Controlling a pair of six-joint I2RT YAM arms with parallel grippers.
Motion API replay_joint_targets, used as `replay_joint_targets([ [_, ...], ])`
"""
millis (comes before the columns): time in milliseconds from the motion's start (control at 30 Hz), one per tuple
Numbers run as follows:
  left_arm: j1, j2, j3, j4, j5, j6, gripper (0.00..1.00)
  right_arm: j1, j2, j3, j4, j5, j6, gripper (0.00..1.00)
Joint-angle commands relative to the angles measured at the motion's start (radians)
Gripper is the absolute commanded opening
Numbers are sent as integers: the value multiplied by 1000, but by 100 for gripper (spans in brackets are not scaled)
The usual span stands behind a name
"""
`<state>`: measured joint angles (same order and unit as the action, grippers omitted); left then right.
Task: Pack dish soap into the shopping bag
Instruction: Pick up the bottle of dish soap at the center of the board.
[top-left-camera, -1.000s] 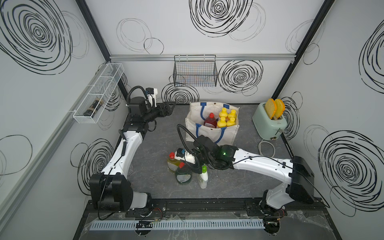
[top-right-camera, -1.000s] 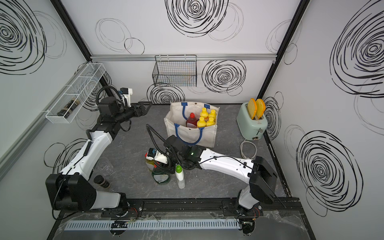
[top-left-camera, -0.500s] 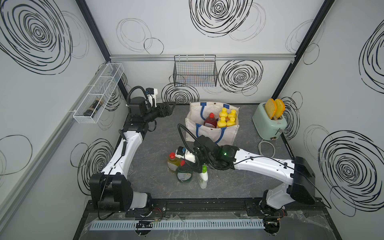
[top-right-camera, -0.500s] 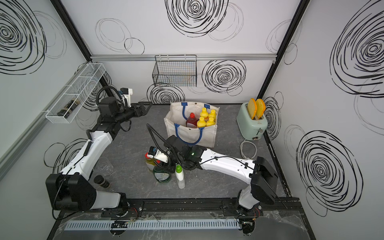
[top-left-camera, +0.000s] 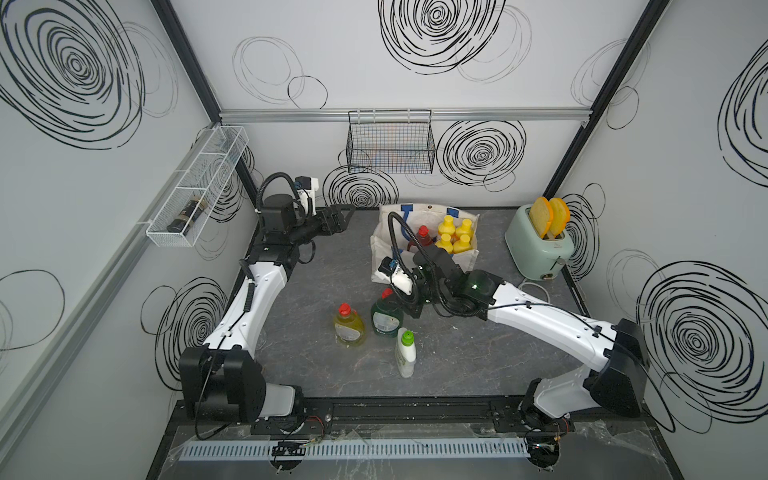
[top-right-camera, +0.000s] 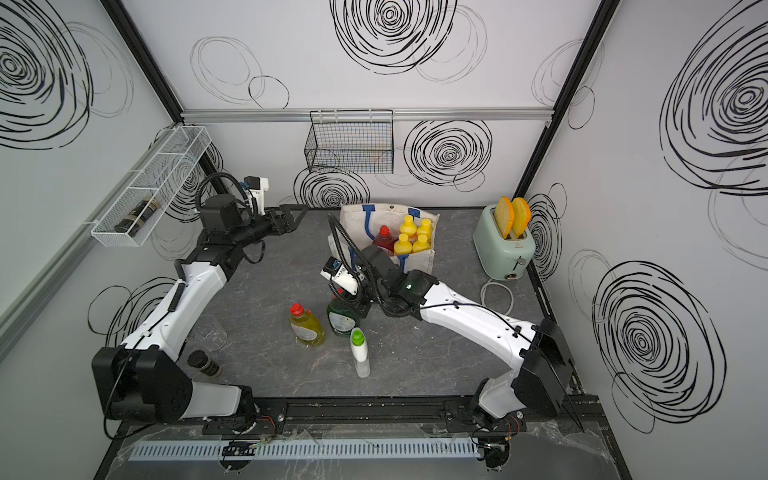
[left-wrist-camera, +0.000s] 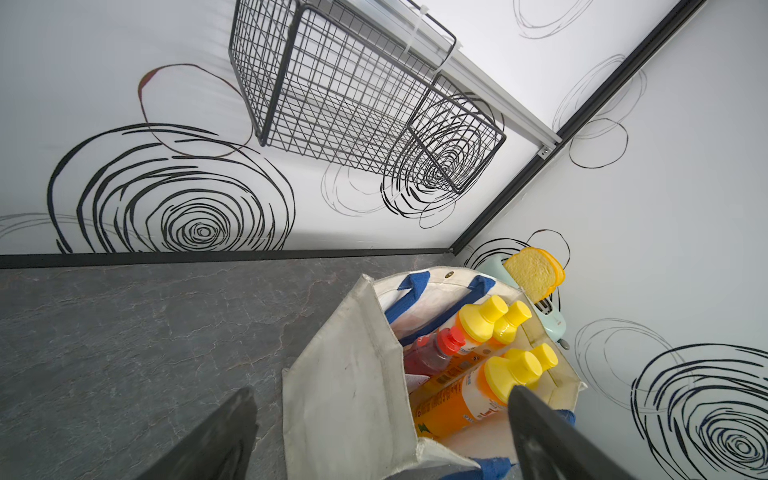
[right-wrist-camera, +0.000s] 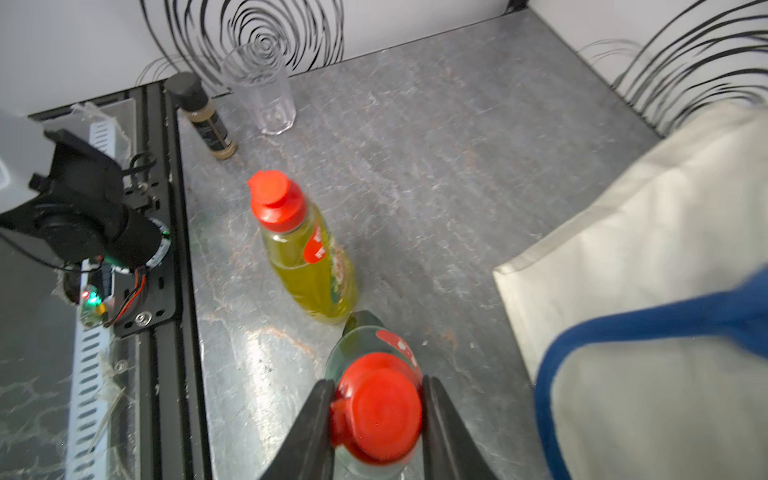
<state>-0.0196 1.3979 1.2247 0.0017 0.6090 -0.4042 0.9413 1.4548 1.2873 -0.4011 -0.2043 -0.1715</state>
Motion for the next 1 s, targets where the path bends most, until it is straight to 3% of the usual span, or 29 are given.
replay_joint_targets([
  [0,-13,-16,2,43,18,11,96,-23,-49,129,63,17,-4,0],
  [467,-76,0,27,-8,2,49,96,-99,66,527,-163,84,-26,0],
  [967,-98,17,33,-27,1,62,96,-210,162,848,-228,116,-33,0],
])
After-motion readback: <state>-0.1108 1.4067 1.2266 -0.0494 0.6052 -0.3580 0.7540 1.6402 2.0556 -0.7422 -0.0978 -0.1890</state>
